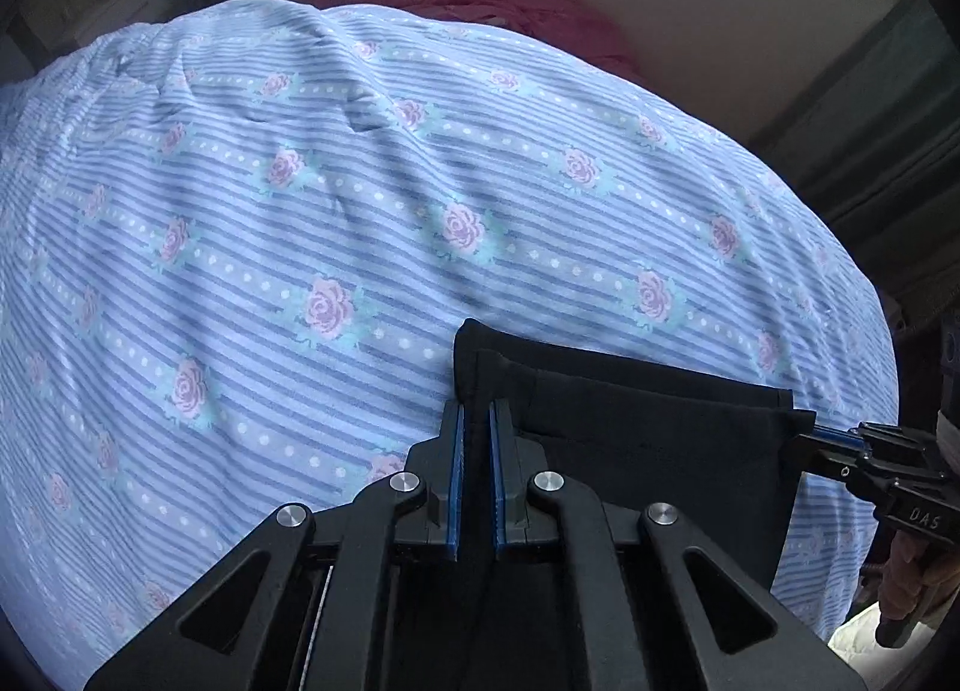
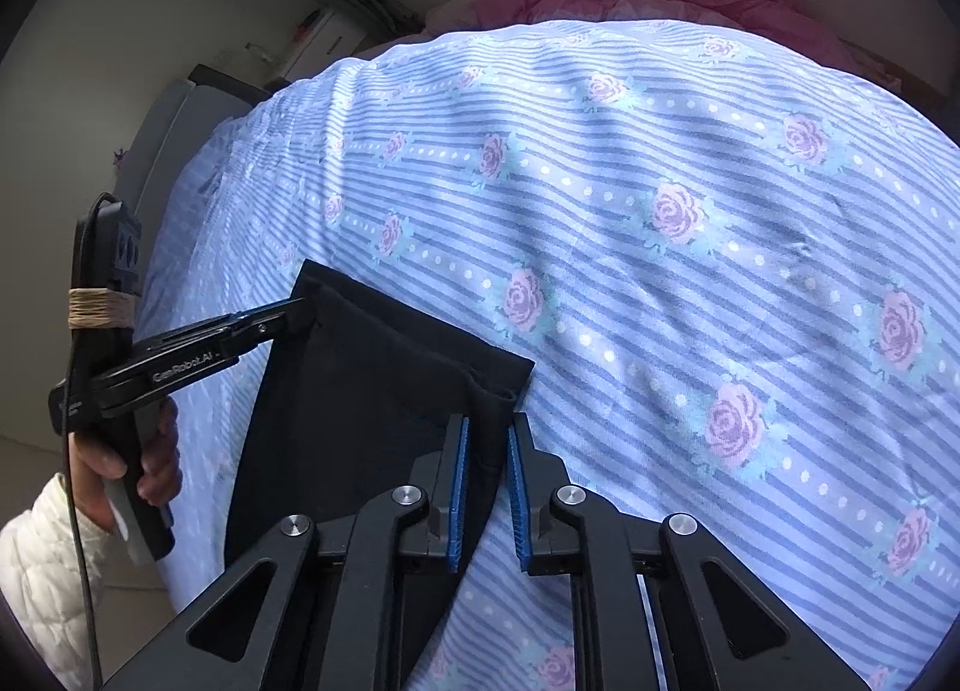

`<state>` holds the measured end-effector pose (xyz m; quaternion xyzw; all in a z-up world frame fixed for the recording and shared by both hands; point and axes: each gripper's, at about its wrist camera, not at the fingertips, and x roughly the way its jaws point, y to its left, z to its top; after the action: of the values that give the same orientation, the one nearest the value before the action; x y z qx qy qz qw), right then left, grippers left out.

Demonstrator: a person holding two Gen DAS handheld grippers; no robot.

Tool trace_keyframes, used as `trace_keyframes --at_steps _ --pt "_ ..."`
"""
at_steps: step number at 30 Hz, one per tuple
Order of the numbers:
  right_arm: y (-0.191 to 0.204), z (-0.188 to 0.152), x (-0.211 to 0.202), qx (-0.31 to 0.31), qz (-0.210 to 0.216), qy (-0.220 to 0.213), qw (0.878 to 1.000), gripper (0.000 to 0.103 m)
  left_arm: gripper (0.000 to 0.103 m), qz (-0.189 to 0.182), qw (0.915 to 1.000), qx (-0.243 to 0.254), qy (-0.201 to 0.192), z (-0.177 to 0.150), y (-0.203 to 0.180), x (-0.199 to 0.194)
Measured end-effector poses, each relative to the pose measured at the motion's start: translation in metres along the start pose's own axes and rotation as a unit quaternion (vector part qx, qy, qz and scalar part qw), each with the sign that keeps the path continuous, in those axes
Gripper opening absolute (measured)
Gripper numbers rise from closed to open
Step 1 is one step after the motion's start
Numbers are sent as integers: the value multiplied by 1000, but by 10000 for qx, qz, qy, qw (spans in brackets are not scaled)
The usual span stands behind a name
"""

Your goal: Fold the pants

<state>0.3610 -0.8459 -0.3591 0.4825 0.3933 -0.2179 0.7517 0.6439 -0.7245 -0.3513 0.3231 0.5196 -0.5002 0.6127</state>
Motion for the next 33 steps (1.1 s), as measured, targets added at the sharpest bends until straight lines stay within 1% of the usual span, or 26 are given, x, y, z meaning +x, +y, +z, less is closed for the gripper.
trace_keyframes --at_steps 2,3,5,6,8,10,12,15,18,21,24,25,27,28,30,31,33 --pt "4 2 -10 -10 106 -132 9999 10 8 -11 9999 68 -138 0 0 -8" --pt "8 3 -14 -54 107 -216 9997 9 8 1 9999 90 -145 2 -1 -9" --pt "16 6 -17 -173 44 -344 9992 9 8 64 9999 64 -99 4 1 -6" --pt "17 8 -15 -216 -14 -357 9991 9 8 38 9999 32 -115 5 4 -6" --pt "18 11 -10 -234 -116 -352 9990 8 8 24 9998 -76 -176 5 7 -7" --pt "16 11 -8 -174 -91 -318 9993 8 8 208 9994 161 -213 3 2 -9" --pt "17 11 -8 -199 -92 -316 9993 8 10 274 9990 311 -191 5 -3 -9" --pt "16 8 -9 -273 -140 -310 9990 8 13 281 9988 362 -152 10 -13 -12" --pt "11 7 -9 -209 -92 -267 9994 8 16 228 9982 481 -280 13 -22 -23" --pt "7 6 -8 -144 -100 -243 9996 8 16 260 9986 436 -161 18 -24 -19" --pt "6 5 -8 -157 -128 -238 9995 8 16 266 9990 320 -155 23 -18 -12" --pt "5 4 -8 -163 -141 -229 9995 8 16 231 9989 349 -223 24 -20 -15" --pt "5 5 -6 -159 -160 -209 9995 8 27 168 9977 544 -364 24 -29 -23" --pt "5 5 -6 -145 -167 -200 9996 8 28 187 9969 665 -374 25 -33 -23" --pt "3 4 -4 -126 -180 -194 9996 8 27 306 9960 798 -253 29 -36 -17" --pt "2 4 -4 -117 -185 -192 9996 8 27 360 9961 776 -205 31 -34 -13" --pt "2 4 -3 -103 -187 -177 9996 8 27 302 9974 642 -155 34 -28 -7"
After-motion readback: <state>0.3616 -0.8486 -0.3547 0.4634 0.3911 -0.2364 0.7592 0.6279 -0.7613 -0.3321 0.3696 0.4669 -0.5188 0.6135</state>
